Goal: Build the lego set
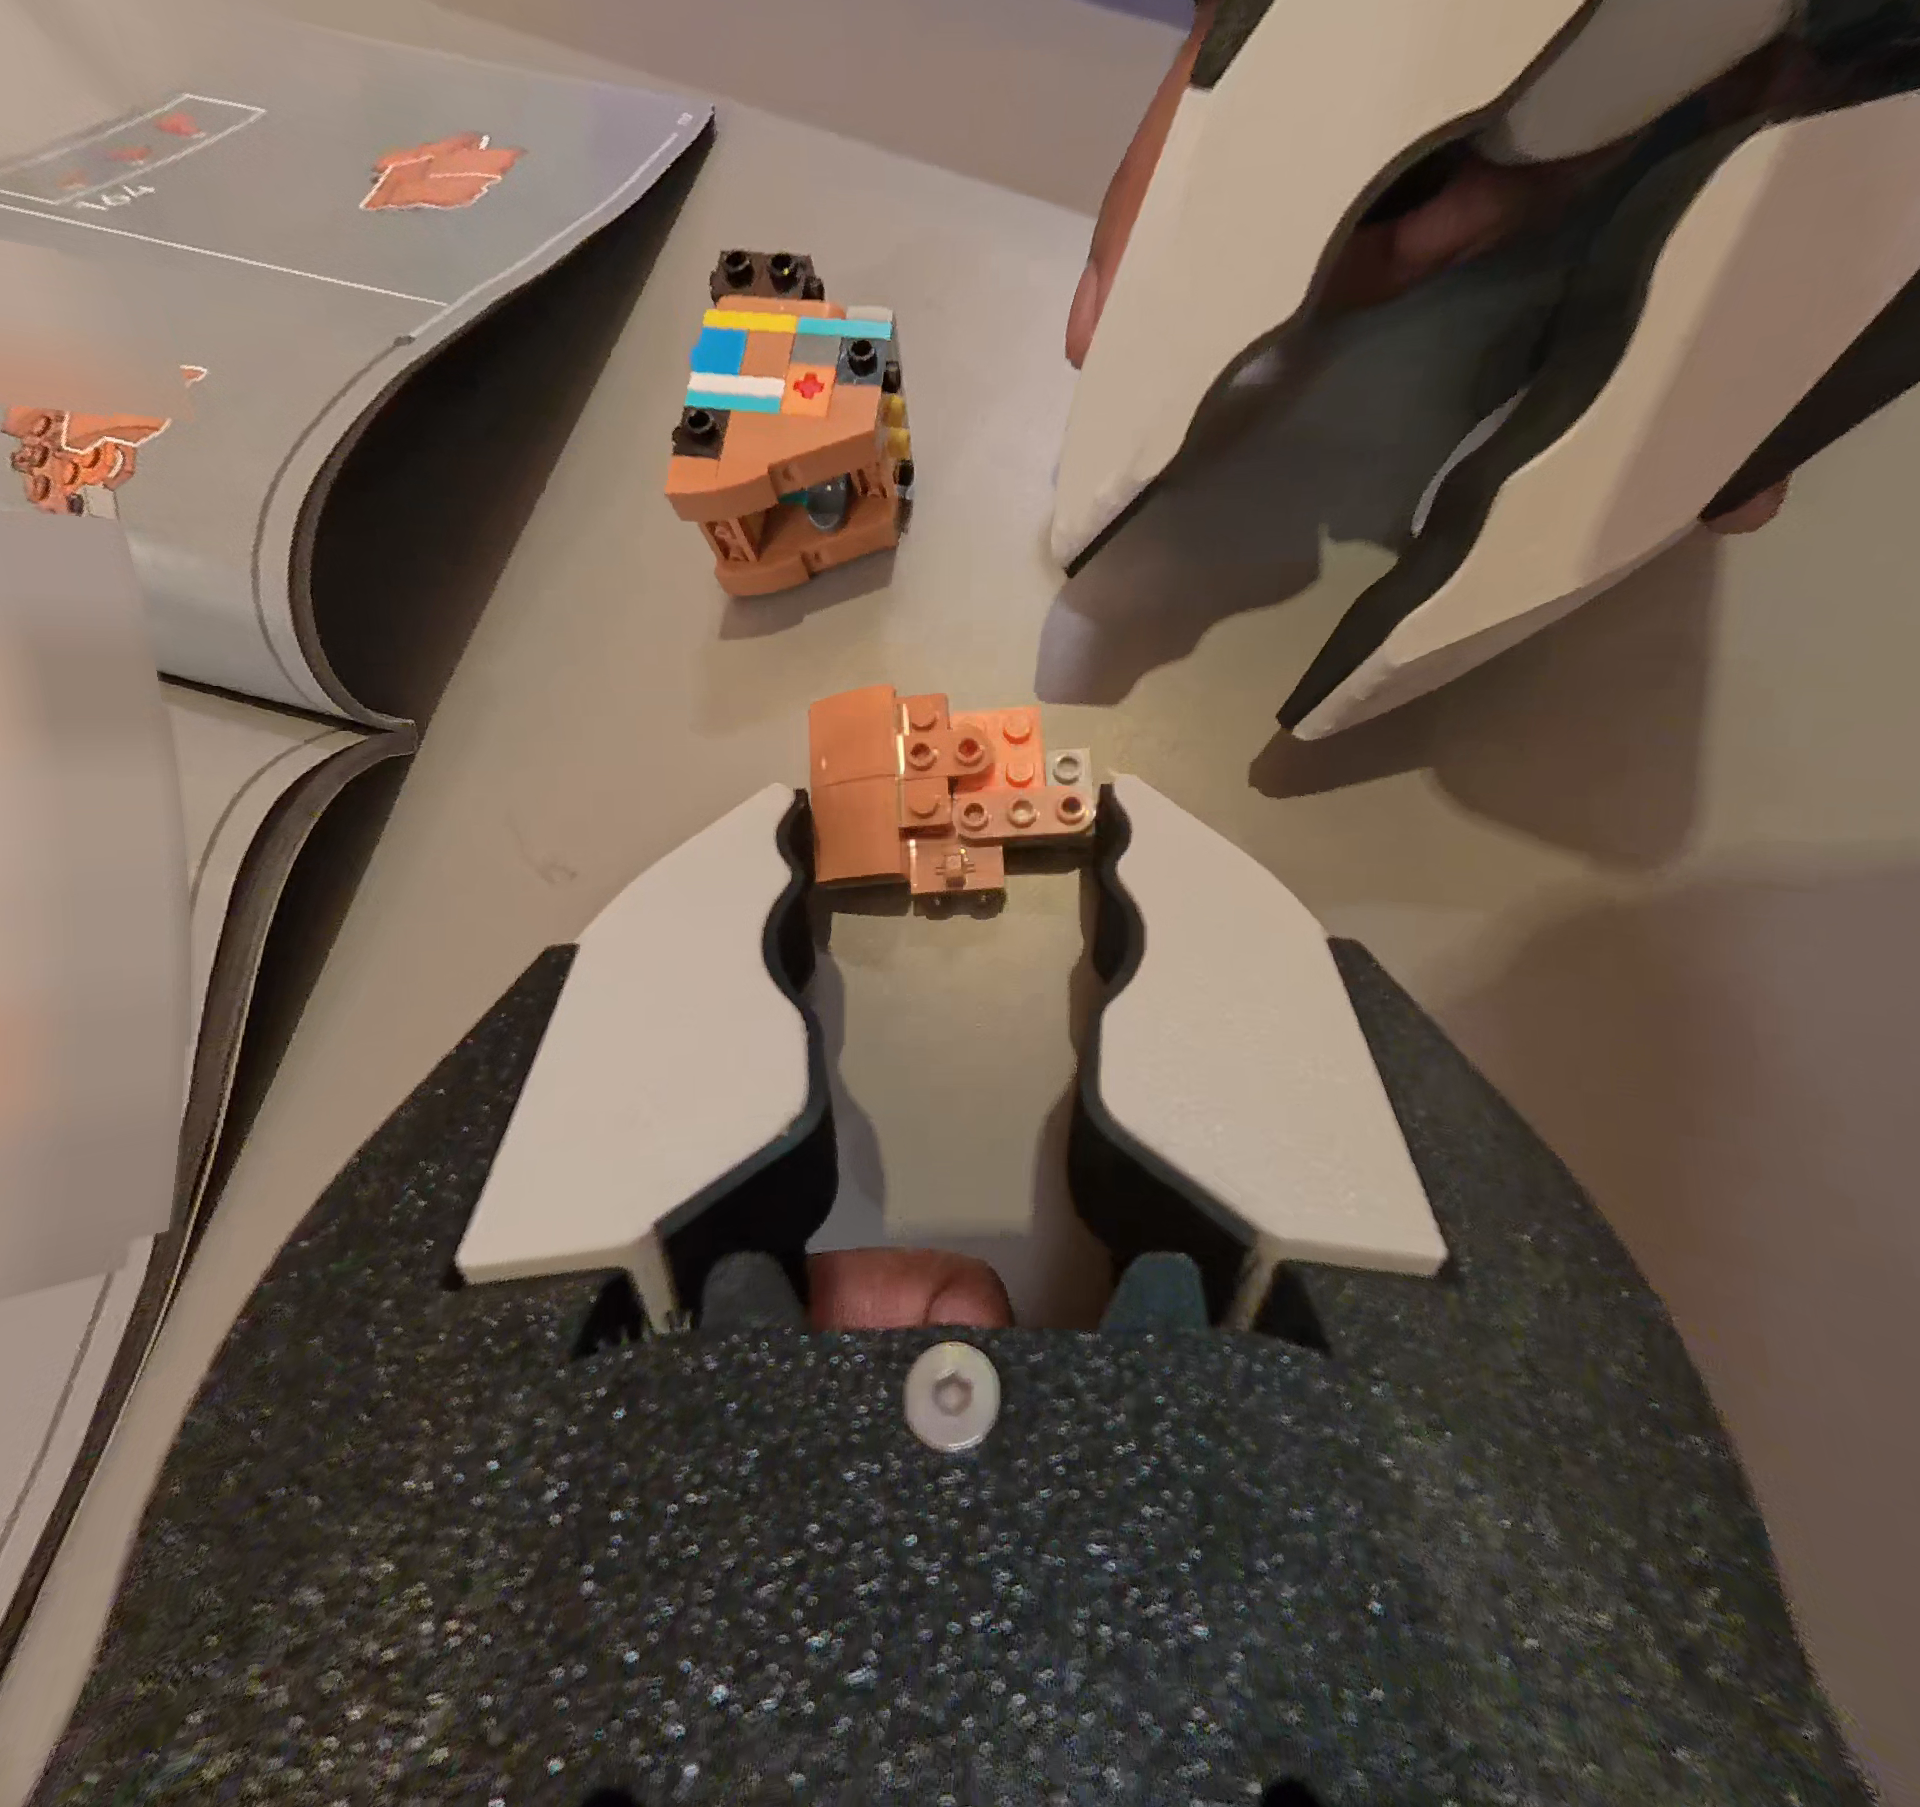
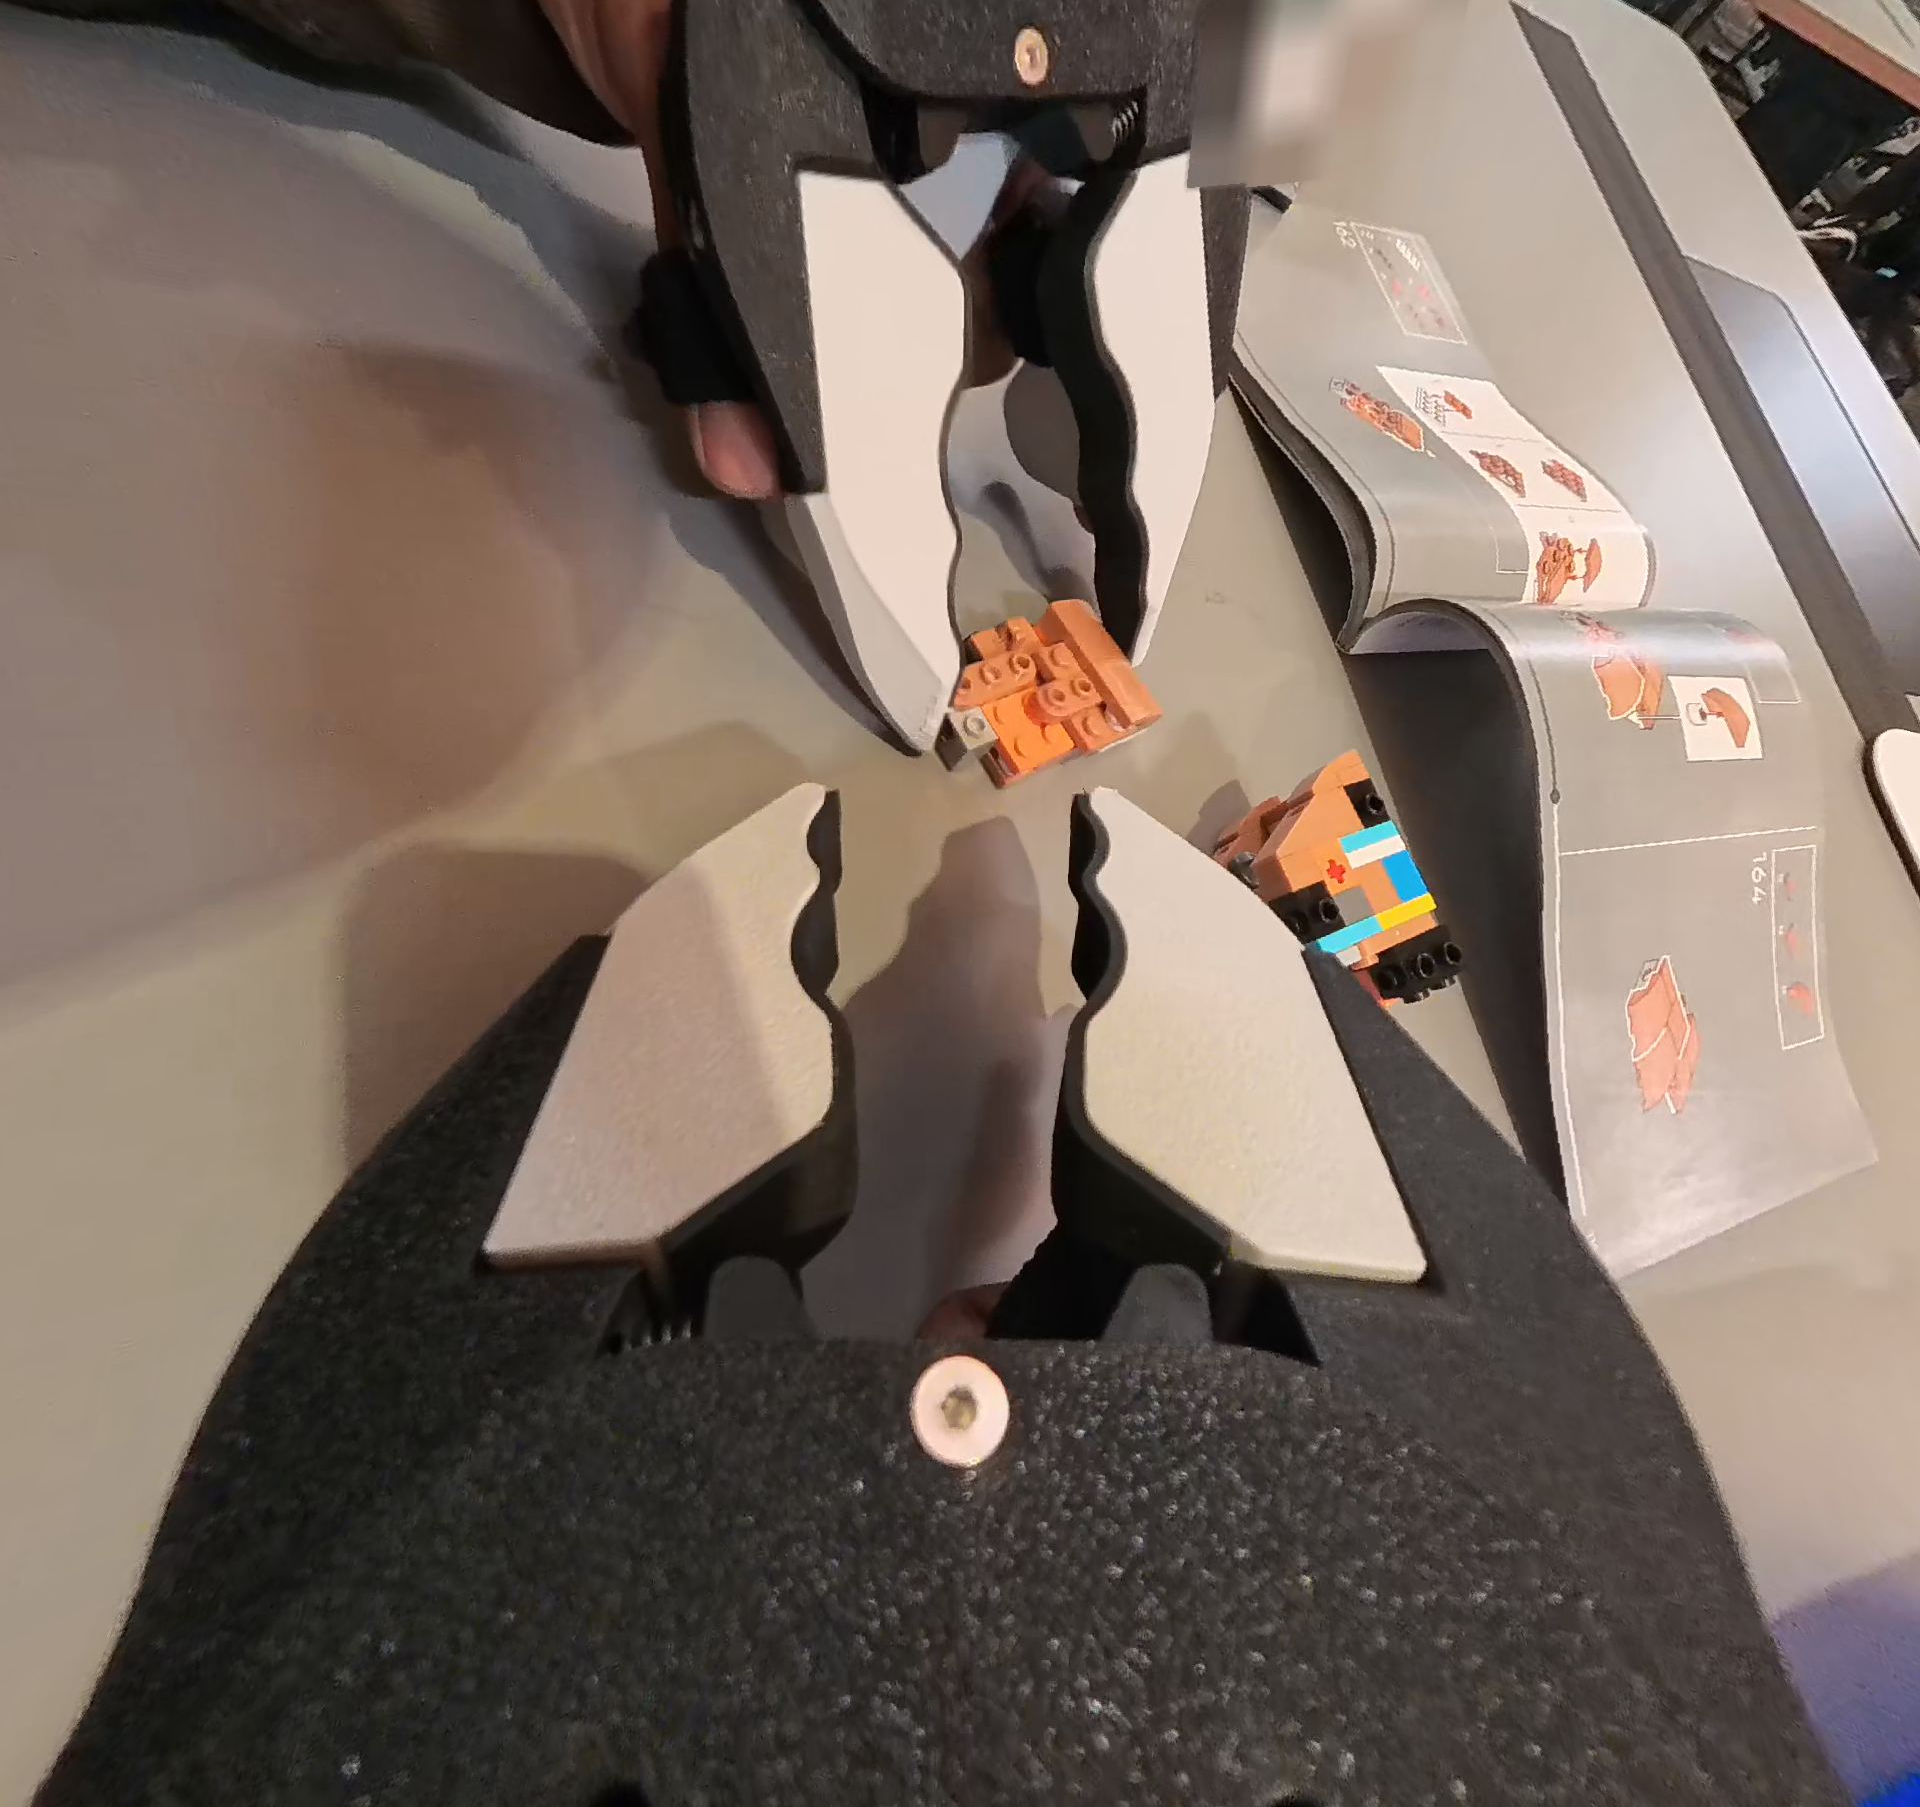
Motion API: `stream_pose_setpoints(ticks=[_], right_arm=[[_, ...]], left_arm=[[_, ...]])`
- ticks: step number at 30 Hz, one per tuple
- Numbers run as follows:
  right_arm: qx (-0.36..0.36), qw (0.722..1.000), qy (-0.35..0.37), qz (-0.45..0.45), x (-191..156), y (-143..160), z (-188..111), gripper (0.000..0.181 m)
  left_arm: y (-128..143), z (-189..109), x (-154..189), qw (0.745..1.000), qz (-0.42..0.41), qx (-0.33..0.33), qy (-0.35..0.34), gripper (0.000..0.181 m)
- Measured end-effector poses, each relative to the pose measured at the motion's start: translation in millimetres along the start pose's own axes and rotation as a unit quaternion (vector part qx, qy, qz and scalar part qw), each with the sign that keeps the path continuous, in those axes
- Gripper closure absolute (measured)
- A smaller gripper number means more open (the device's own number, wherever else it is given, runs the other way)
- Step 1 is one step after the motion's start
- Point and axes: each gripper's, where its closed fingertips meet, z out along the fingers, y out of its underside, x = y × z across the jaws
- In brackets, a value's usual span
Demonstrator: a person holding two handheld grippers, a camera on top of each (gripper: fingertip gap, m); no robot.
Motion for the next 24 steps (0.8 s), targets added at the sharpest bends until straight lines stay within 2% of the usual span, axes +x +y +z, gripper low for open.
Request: stream_pose_setpoints(ticks=[4, 13, 24], right_arm=[[0.0, 1.0, 0.003, -0.003, 1, 0, 1, 0.139], [-0.005, 0.998, 0.027, -0.05, 6, 0, 5, 0.139], [0.015, 0.994, 0.04, -0.104, 8, -8, 10, 0.139]], left_arm=[[-3, -4, 2, 0.999, -0.013, 0.017, 0.027, 0.129], [1, -4, 8, 0.998, -0.003, 0.002, 0.061, 0.129], [-1, -13, 12, 0.992, -0.038, 0.021, 0.117, 0.129]])
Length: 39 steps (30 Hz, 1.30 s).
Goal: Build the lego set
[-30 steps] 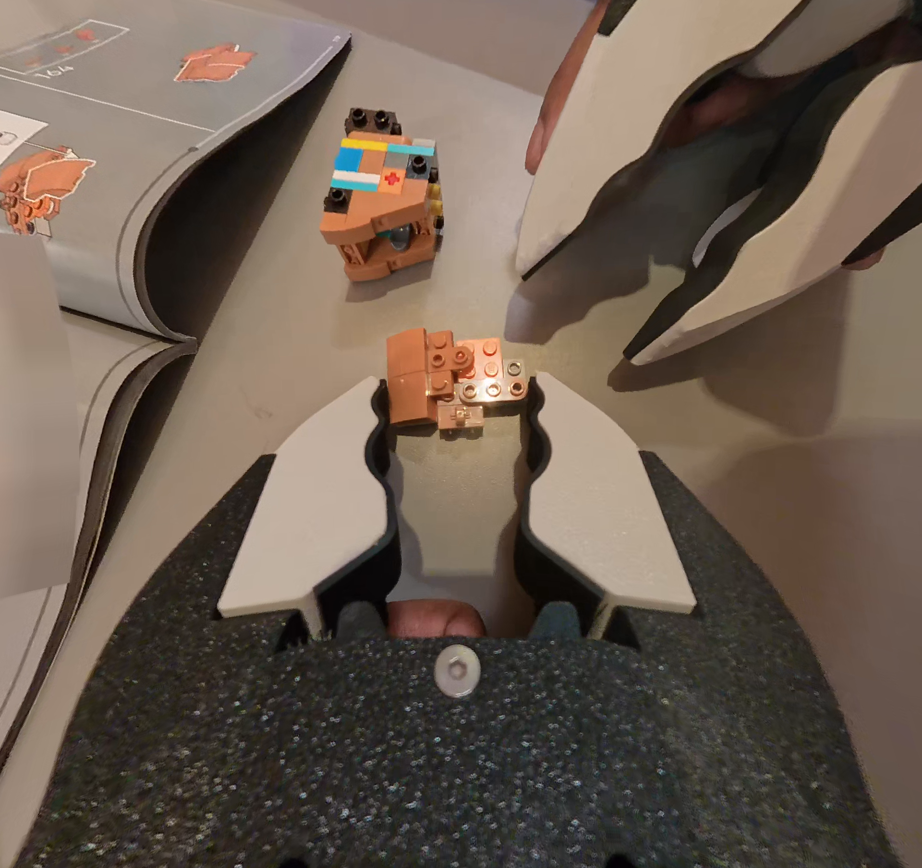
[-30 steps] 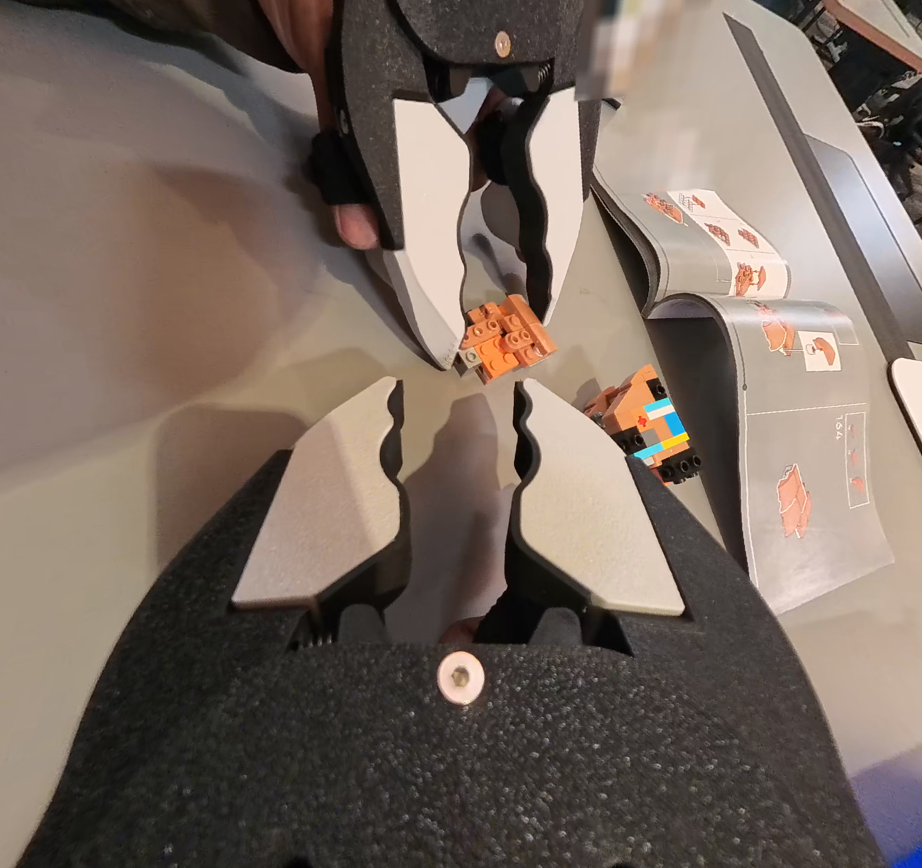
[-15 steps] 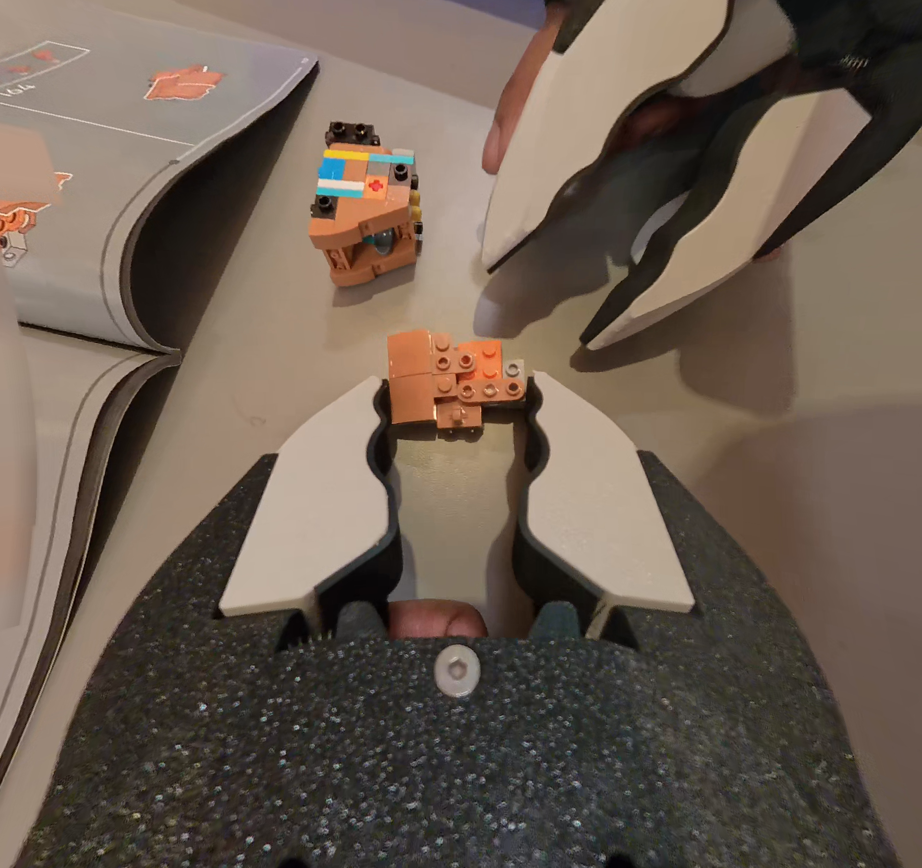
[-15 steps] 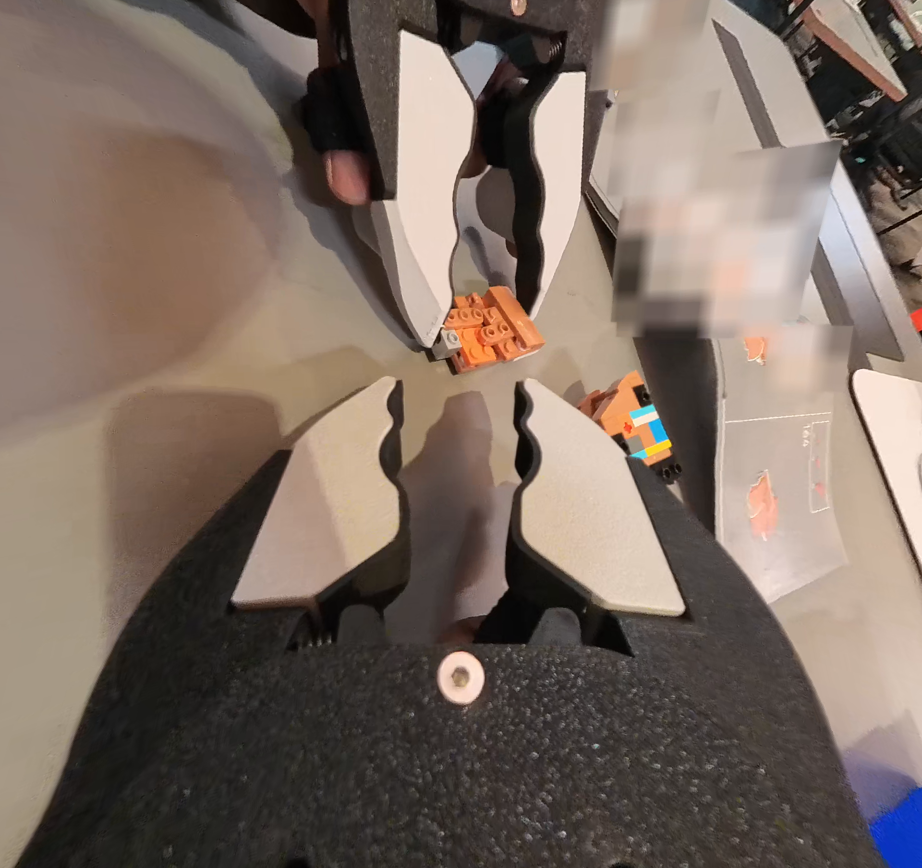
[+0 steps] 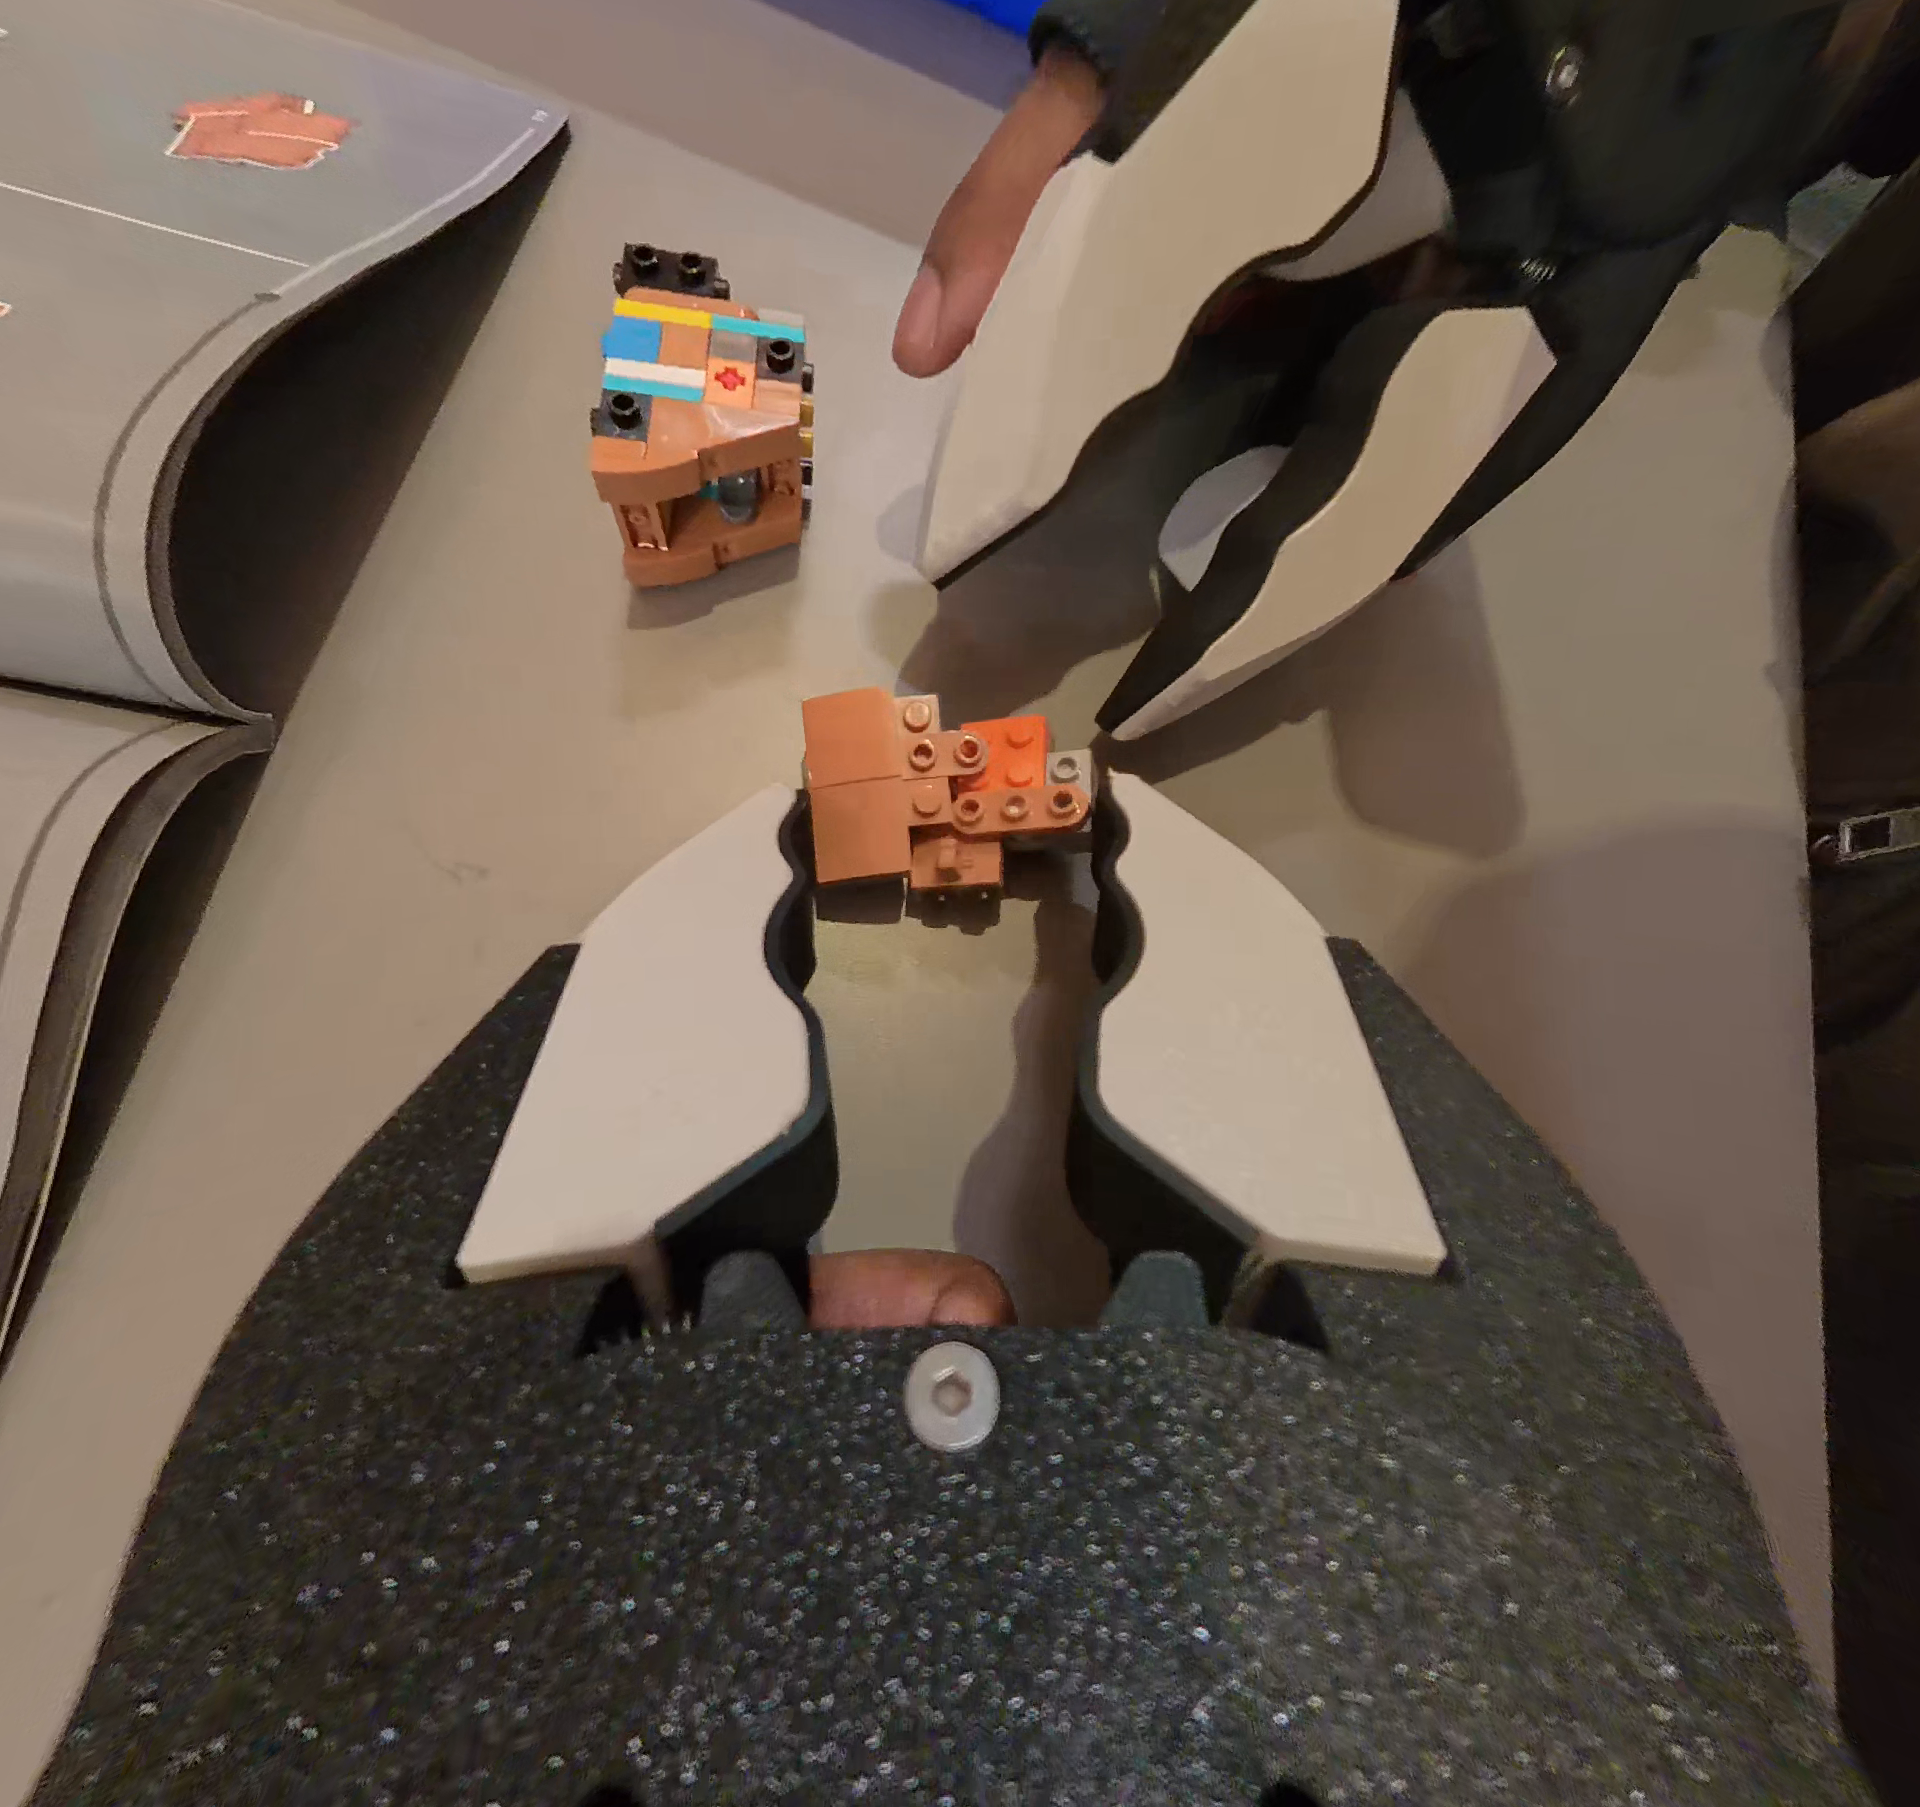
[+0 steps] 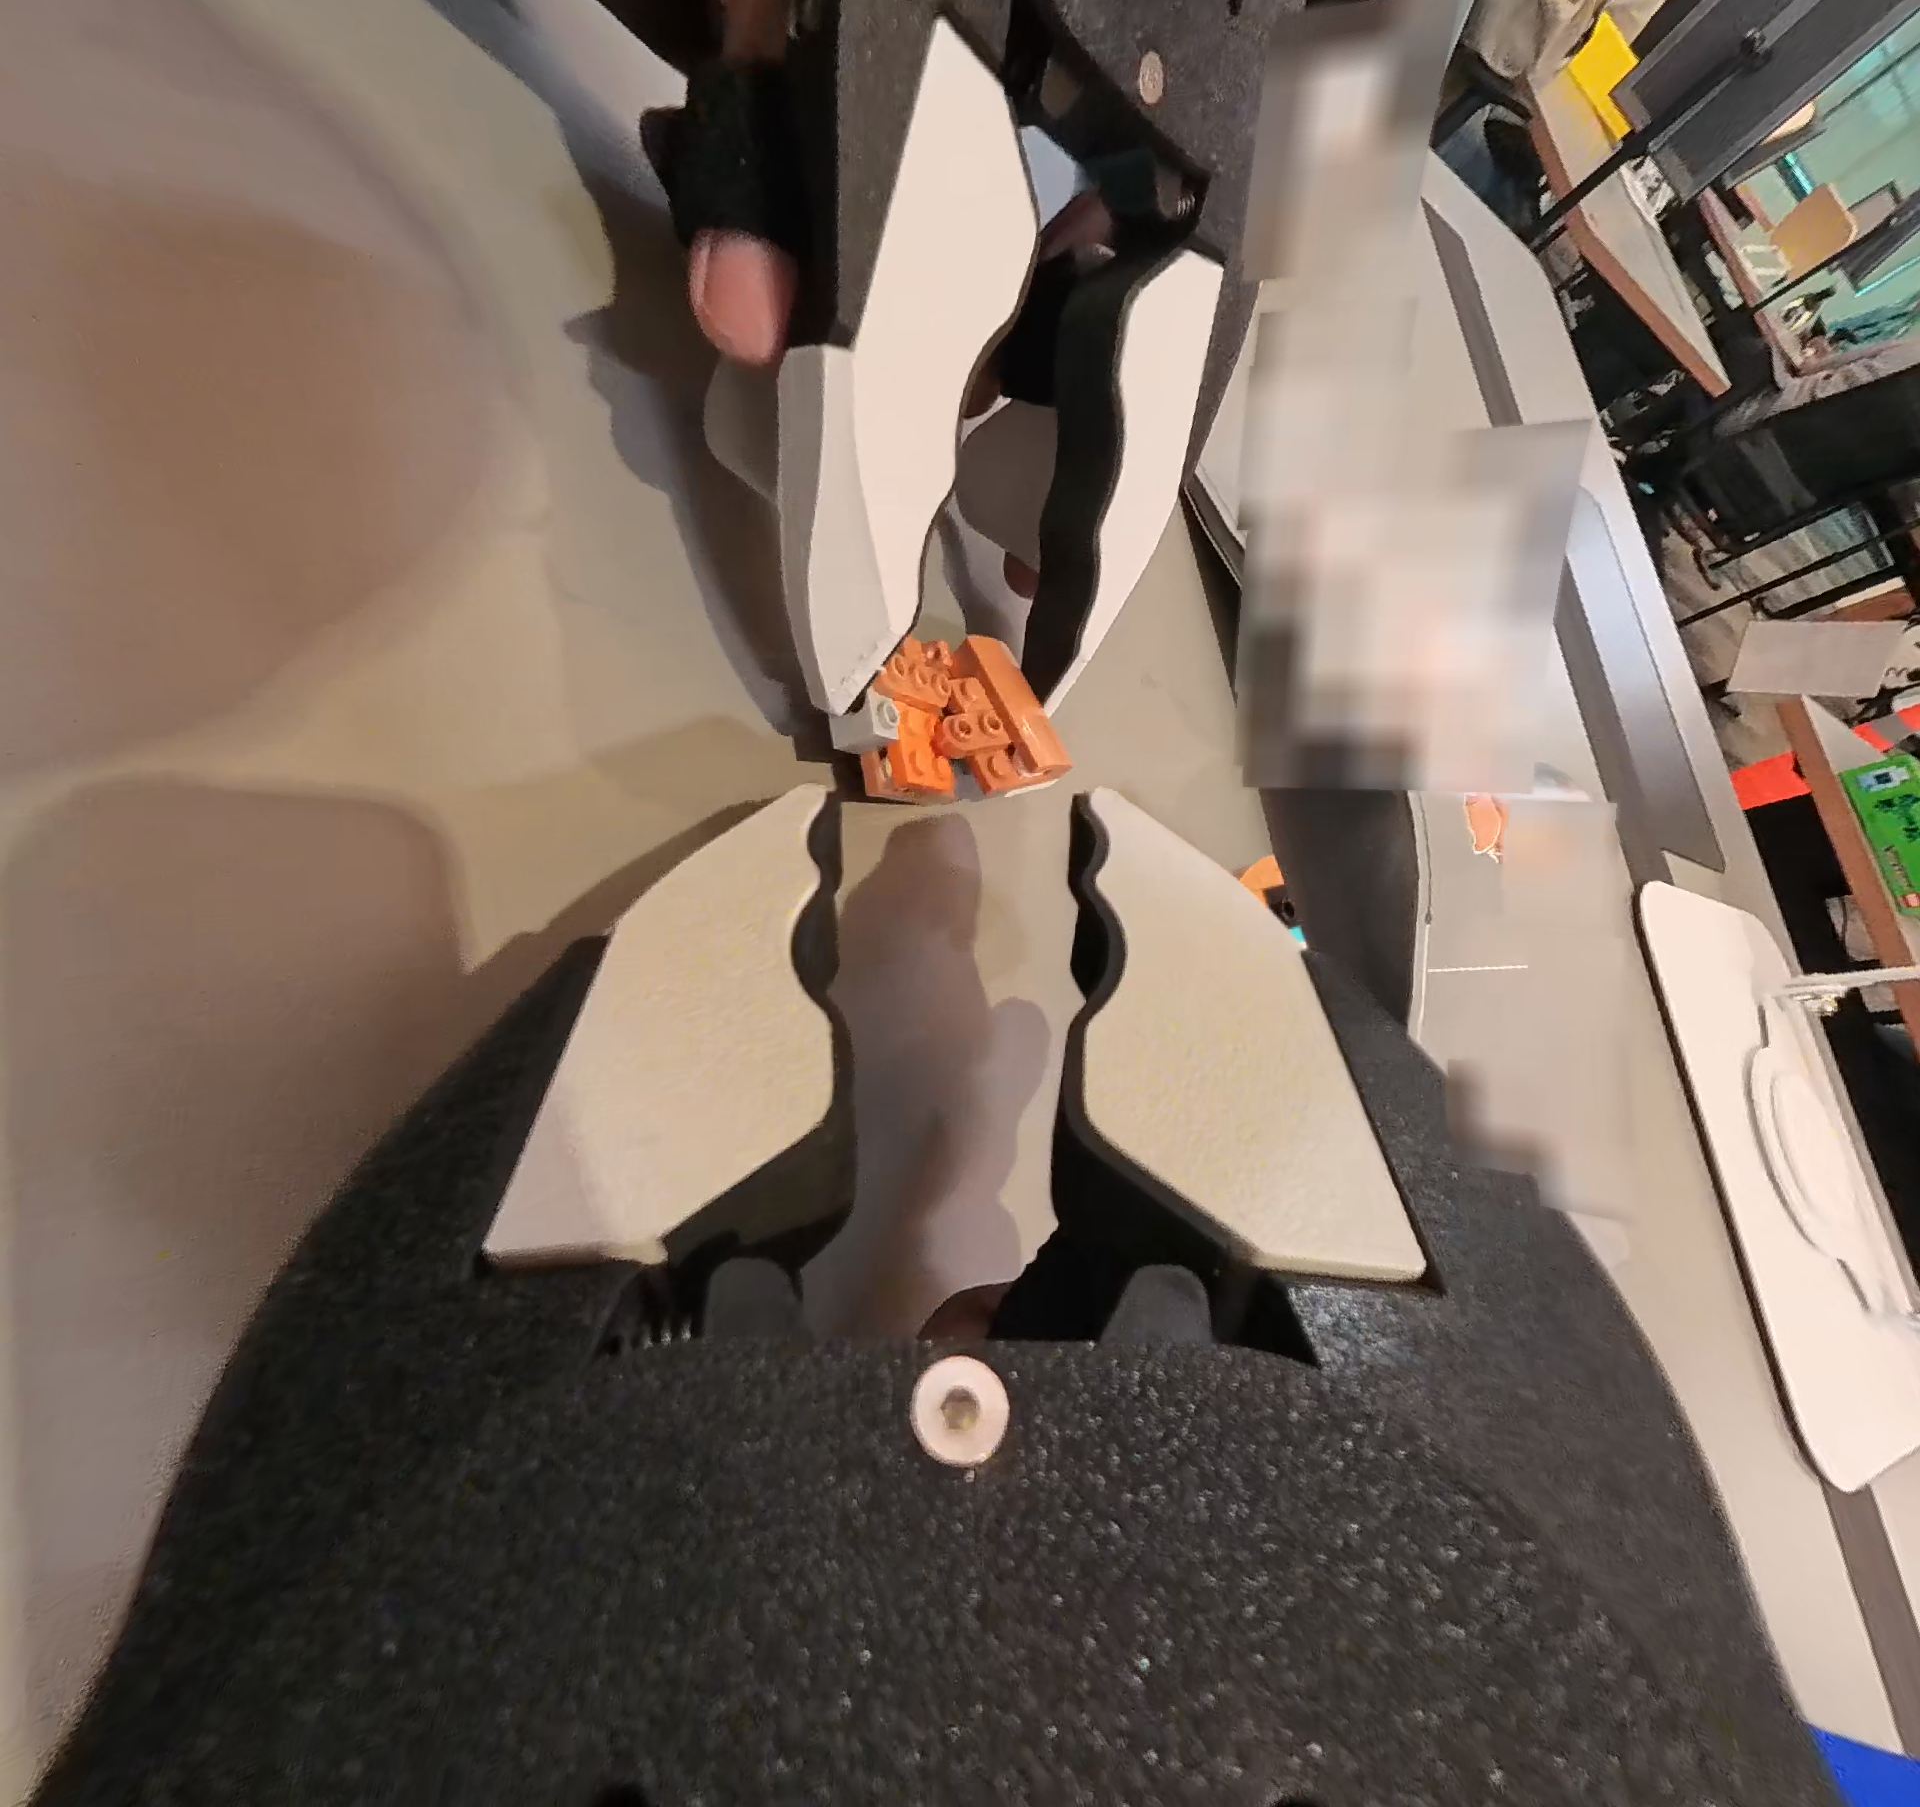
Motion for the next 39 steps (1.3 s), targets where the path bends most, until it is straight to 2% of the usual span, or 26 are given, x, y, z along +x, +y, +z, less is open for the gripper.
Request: stream_pose_setpoints(ticks=[13, 19, 22, 25, 27, 33, 39], right_arm=[[0.001, 1.0, 0.001, -0.016, -2, -4, 4, 0.142], [0.001, 1.0, 0.004, -0.013, -2, -2, 2, 0.143], [0.002, 1.0, 0.003, -0.01, -3, -2, 1, 0.144], [0.003, 1.0, 0.003, -0.01, -3, -1, 0, 0.145], [0.002, 1.0, 0.004, -0.01, -3, -1, 0, 0.145], [0.004, 1.0, 0.004, -0.016, -4, -2, -1, 0.145], [0.012, 0.999, 0.003, -0.034, -6, -4, -1, 0.145]], left_arm=[[15, 2, 9, 0.994, 0.077, -0.075, -0.017, 0.126], [9, 2, 8, 0.993, 0.093, -0.062, -0.037, 0.114], [13, 6, 5, 0.989, 0.114, -0.082, -0.056, 0.112], [11, 8, 7, 0.988, 0.117, -0.08, -0.054, 0.116], [12, 9, 11, 0.989, 0.117, -0.081, -0.037, 0.127], [11, 10, 11, 0.99, 0.123, -0.07, -0.026, 0.128], [5, 4, 13, 0.996, 0.084, -0.032, 0.015, 0.13]])
